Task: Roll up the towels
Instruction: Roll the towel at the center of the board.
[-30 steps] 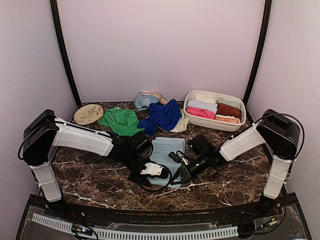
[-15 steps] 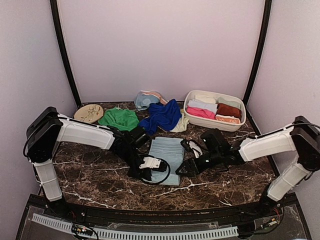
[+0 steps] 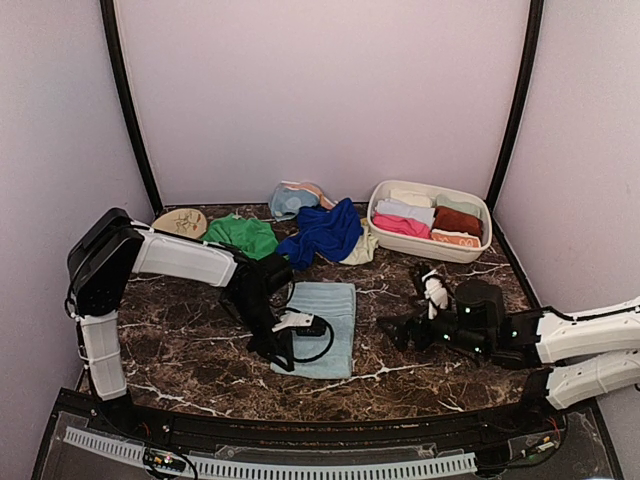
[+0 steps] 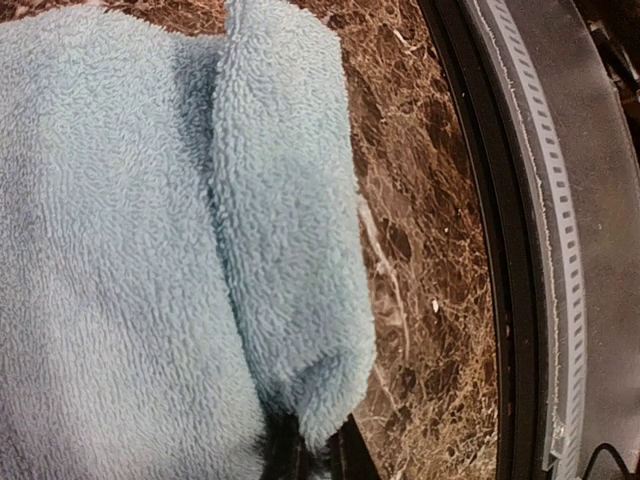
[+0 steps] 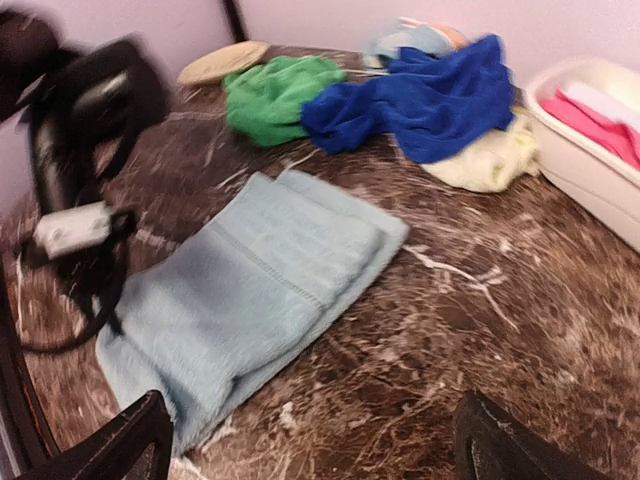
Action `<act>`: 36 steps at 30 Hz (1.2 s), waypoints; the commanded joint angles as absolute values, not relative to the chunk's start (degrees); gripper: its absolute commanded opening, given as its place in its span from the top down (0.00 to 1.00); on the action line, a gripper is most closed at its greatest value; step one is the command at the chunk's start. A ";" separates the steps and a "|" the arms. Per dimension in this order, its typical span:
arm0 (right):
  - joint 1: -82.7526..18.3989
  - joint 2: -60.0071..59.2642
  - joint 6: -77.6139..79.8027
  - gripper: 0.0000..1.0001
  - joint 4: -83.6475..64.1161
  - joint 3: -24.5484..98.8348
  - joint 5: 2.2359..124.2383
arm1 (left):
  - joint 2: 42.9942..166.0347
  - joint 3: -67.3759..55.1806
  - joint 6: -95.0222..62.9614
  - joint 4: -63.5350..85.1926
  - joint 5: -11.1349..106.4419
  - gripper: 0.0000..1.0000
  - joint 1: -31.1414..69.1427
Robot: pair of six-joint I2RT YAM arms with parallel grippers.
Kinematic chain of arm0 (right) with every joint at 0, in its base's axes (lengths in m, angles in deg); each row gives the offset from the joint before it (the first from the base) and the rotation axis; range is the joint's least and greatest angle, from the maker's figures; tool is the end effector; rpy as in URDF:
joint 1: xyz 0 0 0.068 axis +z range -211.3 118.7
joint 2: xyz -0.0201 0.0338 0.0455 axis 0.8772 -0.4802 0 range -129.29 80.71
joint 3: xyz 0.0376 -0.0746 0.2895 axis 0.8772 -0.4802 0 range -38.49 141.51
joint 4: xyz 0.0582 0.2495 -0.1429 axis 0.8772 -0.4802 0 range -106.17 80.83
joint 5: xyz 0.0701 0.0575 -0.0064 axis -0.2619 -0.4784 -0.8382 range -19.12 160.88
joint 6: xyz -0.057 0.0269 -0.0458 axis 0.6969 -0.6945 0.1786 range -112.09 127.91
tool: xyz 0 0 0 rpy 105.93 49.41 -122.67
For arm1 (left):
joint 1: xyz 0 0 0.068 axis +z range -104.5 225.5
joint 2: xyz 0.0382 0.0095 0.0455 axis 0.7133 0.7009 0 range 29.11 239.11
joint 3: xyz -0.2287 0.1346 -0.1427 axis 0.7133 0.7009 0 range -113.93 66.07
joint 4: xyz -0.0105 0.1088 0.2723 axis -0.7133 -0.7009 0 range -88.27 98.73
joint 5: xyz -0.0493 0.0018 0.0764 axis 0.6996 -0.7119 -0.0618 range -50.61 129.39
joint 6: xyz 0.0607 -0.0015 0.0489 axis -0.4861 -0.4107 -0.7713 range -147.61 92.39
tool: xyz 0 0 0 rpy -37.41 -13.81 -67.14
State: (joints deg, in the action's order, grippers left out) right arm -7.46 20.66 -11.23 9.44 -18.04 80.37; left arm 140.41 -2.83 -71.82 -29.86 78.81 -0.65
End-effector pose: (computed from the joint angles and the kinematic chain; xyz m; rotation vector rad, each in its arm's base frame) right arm 0.1606 0.2010 0.1862 -0.4855 1.9342 0.6810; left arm 0.2414 -0.3125 0.1192 2.0616 1.9357 -1.0162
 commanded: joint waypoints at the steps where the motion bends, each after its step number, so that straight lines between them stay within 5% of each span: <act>1: 6.98 16.68 10.25 0.06 15.06 -18.51 88.18 | 142.32 -5.85 -70.56 -36.38 84.27 1.00 -0.12; 9: 22.13 -2.63 33.63 0.25 15.12 -8.23 96.47 | 145.14 -8.28 -70.53 -38.97 85.41 1.00 0.75; 18: 20.54 -19.47 43.74 0.42 23.37 -1.37 94.17 | 148.05 -8.99 -71.68 -40.70 87.77 1.00 2.32; 28: 15.22 -25.20 39.93 0.74 22.81 1.75 88.50 | 148.51 -9.34 -74.21 -41.55 88.70 0.99 3.46; 31: 14.02 -25.55 35.97 0.87 20.39 2.68 85.95 | 147.87 -8.99 -73.53 -40.98 88.48 0.84 4.16; 36: 13.05 -24.00 26.36 1.00 16.05 2.76 80.11 | 137.05 -0.40 -70.01 -31.75 87.78 0.37 9.69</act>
State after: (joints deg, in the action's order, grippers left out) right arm 14.16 -24.72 35.26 19.69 2.24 85.99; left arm 146.56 -6.79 -71.77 -37.73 89.61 5.40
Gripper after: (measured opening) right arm 0.072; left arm 0.489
